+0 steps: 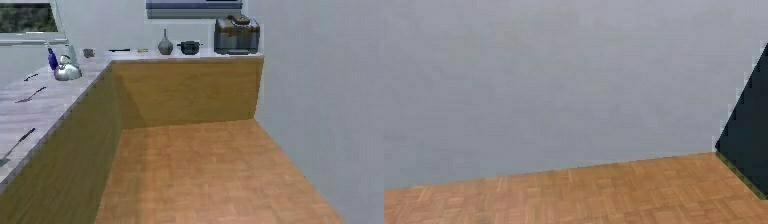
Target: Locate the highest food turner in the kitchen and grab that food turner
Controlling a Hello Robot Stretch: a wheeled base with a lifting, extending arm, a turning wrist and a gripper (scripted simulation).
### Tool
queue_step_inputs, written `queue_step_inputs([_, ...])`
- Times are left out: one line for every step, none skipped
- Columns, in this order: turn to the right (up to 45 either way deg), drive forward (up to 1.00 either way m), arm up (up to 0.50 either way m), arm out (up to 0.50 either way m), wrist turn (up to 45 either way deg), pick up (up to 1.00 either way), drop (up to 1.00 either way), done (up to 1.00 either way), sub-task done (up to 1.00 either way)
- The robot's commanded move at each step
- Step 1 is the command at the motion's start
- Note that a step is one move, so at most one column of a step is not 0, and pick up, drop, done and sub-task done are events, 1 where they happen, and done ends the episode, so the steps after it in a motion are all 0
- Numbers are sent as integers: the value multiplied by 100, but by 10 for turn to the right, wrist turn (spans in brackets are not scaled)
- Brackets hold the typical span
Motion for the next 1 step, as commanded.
queue_step_inputs([-90, 0, 0, 0, 0, 0, 0, 0, 0])
